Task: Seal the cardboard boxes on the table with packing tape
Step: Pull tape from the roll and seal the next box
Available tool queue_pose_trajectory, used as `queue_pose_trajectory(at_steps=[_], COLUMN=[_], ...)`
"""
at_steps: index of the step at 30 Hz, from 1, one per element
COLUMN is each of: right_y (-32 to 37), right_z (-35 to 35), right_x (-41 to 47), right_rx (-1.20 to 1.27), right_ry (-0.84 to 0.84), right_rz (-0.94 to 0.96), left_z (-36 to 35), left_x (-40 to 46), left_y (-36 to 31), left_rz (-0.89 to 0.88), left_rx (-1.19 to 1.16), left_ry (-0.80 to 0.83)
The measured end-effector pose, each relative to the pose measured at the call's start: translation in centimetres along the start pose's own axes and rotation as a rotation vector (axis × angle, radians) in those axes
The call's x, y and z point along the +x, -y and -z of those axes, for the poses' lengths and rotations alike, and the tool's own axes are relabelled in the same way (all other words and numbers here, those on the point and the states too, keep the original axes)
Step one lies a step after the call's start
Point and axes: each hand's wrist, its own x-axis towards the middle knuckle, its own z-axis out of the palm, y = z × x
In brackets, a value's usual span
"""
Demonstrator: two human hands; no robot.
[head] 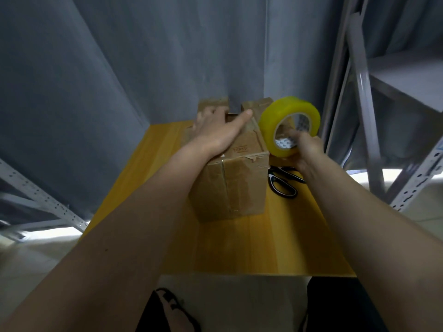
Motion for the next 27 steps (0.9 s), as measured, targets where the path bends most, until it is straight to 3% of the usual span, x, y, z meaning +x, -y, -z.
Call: queue_pose_trajectory(at_steps=[2,4,8,16,22,27], right_y=[-0.9,-1.4,-1.6,-1.9,-2.1,-2.2], right_z=[-0.1,-0.2,0.1,-0.6,-0.9,-1.5], right_x=[0.1,0.3,0.4,-0.3,-1.1,-2.1], right_rx=[0.002,0.028,0.062,0.021,-0.004,-0.032], right_ry=[0.028,0.049,0.077,0.050,0.013,-0.005], right_rz=[-0.039,-0.060,-0.074,-0.036,-0.074,-0.138], left_z=[-0.2,-0.3,0.0,2.5,1.7,1.6], left_x=[-0.3,-0.4,-0.2,0.5,-0.8,-1.4], left_y=[-0.3,-0.6,-1.1,-1.7,-1.0,-1.0], left_rz=[-0.161,-0.264,-0.211,-0.137,-0.190,-0.163], left_rx=[0.125,0.211,0.351,0.448,0.420,0.352], left_ry=[-0.029,0.041,0.305,0.588,0.462,0.451])
